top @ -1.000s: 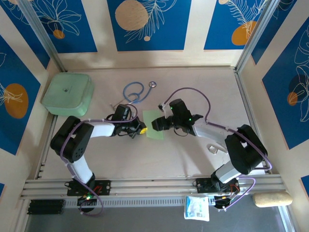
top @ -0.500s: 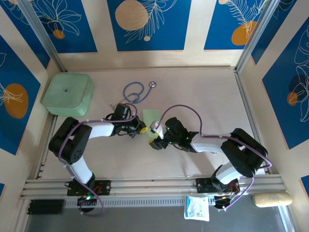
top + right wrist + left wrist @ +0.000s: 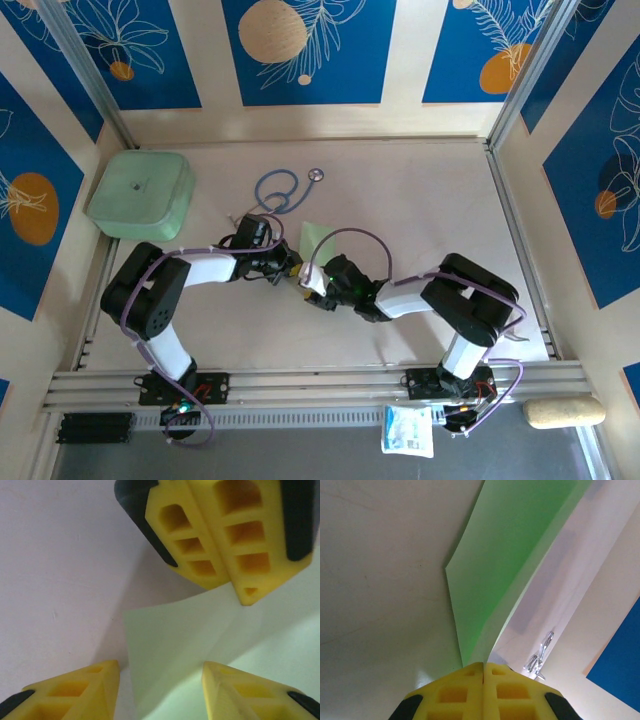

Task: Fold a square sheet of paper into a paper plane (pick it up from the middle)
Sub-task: Third fold the triangle at the center of the table.

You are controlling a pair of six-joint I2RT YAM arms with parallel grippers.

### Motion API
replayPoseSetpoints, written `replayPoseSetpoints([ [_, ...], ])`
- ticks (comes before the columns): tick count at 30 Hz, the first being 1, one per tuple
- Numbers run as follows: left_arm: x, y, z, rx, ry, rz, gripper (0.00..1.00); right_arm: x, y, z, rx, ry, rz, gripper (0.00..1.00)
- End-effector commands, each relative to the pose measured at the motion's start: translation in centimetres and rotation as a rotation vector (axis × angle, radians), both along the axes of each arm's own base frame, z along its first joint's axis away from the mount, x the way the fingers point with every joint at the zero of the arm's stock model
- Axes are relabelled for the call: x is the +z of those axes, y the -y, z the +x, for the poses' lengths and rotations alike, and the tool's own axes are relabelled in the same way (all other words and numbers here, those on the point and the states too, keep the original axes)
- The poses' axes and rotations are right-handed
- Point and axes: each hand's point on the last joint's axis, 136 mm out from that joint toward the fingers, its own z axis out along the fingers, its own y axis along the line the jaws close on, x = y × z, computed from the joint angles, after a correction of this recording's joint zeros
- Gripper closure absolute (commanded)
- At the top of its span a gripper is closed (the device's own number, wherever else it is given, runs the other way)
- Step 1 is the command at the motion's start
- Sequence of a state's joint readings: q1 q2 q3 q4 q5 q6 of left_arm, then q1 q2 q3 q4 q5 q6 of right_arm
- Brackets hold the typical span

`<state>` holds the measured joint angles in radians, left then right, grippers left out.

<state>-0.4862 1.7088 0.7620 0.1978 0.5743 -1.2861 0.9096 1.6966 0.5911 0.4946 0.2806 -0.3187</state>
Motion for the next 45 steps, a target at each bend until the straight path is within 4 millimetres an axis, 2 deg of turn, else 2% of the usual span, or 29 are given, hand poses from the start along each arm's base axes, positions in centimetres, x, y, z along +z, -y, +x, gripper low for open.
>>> replayPoseSetpoints([
  [1,1.4,0.3,0.7,0.009,0.022,-0.016,0.97,3.0,-0.6,2.5,-0.059,0.147,0.037,0.53],
  [12,1.0,0.2,0.8,0.011,0.017,-0.005,0.97,4.7,-0.1,1.8,-0.056,0.163,0.083,0.60],
  [16,0.8,0.2,0.7,0.007,0.015,-0.002,0.97,5.1,-0.3,1.4,-0.051,0.140,0.113,0.67],
  [26,1.0,0.2,0.7,0.010,0.018,-0.004,0.94,4.2,-0.4,0.7,-0.031,0.074,0.118,0.87],
  [31,1.5,-0.6,0.9,0.022,0.037,0.017,0.86,4.5,-0.4,0.2,-0.018,0.020,0.145,0.94],
  [36,2.9,-3.6,1.6,0.034,0.111,0.162,0.67,4.6,-0.1,-0.8,-0.012,-0.118,0.210,0.97],
  [38,3.7,-4.2,1.7,0.024,0.149,0.211,0.64,4.5,0.0,-1.1,-0.016,-0.174,0.234,0.98],
  [41,4.4,-4.0,2.2,-0.002,0.189,0.220,0.63,4.3,-0.1,-1.9,-0.008,-0.262,0.261,1.00],
  [45,3.7,-2.0,2.6,-0.059,0.187,0.183,0.64,3.6,-0.4,-2.6,-0.005,-0.364,0.282,1.00],
])
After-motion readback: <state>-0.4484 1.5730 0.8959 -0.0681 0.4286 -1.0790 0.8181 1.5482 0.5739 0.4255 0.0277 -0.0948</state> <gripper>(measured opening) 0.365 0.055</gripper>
